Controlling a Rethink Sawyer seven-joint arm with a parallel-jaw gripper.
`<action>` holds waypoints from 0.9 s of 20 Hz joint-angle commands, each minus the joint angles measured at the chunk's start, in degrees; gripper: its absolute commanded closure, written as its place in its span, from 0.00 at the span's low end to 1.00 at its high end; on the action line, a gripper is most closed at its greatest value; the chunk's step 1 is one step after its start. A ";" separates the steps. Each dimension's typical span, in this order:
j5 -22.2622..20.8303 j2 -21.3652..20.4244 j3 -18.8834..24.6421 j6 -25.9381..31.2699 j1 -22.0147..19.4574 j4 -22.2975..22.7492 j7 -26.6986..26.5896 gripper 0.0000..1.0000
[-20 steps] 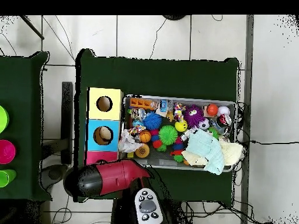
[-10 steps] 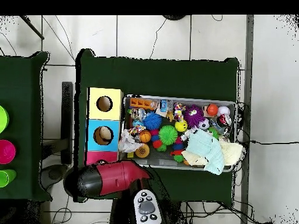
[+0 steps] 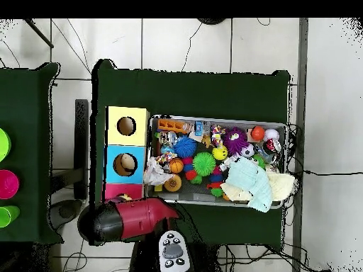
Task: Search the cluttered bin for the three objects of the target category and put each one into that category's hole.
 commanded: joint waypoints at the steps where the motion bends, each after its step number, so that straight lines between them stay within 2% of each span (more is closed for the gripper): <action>1: -0.27 6.99 -4.56 -8.20 0.90 -3.54 10.97 1.00; 13: 1.02 11.04 -7.05 -10.28 2.11 -6.14 8.83 1.00; 14: 1.20 10.95 -7.02 -10.26 2.03 -5.98 8.68 0.00; 18: 1.44 10.93 -8.05 -10.06 2.91 -6.12 8.77 0.00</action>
